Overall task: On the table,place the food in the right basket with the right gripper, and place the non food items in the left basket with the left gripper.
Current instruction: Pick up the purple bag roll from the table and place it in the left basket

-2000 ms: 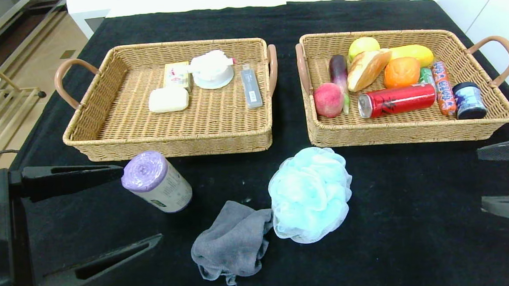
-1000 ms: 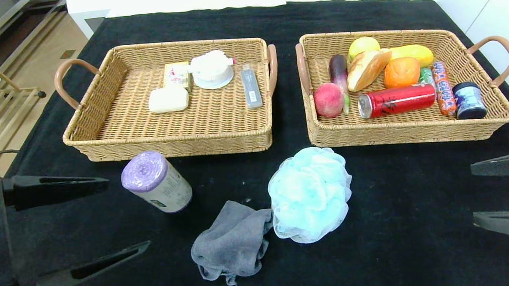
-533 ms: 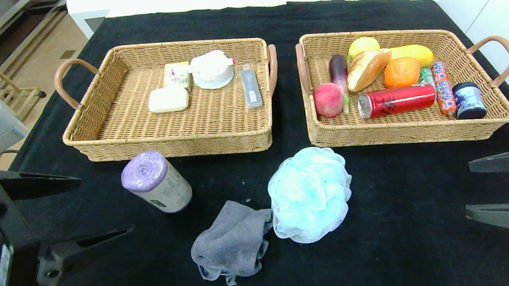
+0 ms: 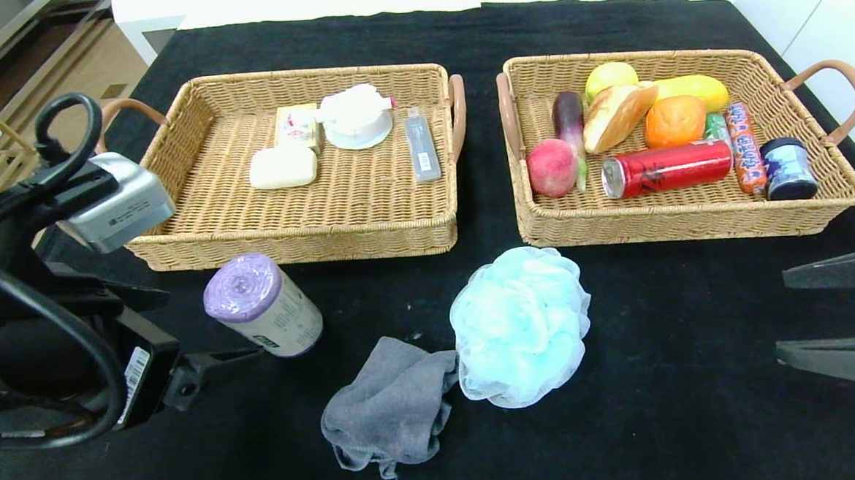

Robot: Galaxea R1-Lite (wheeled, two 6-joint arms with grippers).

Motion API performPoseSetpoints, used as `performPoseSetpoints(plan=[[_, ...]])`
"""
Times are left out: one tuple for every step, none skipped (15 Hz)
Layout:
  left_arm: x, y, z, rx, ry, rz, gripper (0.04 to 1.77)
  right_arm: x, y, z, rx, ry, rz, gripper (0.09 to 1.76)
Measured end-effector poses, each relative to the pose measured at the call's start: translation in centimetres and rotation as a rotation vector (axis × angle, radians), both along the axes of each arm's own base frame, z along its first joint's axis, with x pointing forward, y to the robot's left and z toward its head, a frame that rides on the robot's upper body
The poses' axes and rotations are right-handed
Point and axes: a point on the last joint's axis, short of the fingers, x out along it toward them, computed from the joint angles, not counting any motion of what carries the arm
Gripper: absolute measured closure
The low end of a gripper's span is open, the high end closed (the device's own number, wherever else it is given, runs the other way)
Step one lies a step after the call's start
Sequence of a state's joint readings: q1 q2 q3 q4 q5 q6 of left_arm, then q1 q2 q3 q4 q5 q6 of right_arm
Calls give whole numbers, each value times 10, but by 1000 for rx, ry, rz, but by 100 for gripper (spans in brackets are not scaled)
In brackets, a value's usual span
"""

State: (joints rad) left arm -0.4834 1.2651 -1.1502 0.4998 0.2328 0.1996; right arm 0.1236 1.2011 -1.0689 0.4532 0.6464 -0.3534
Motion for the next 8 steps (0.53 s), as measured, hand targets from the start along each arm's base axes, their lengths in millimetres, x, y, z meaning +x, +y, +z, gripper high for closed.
performPoseSetpoints(plan=[[4,-2,-1,2,6,18,9,0,0,0,0,1,0,14],[9,-4,-3,-3,11,26,9,1,0,0,0,1,0,14],[12,-6,-4,-5,19,30,9,1,0,-1,0,3,0,14],[14,-7,-5,-6,23,31,9,2,0,-1,0,0,0,14],[17,-8,-7,-3,30,32,9,3,0,-1,0,-3,0,14],[20,-9,-8,-5,34,37,9,4,0,-1,0,-1,0,14],[23,-11,-8,-14,36,44,9,4,1,-2,0,0,0,14],[26,-12,-8,-21,39,52,9,5,1,-2,0,3,0,14]])
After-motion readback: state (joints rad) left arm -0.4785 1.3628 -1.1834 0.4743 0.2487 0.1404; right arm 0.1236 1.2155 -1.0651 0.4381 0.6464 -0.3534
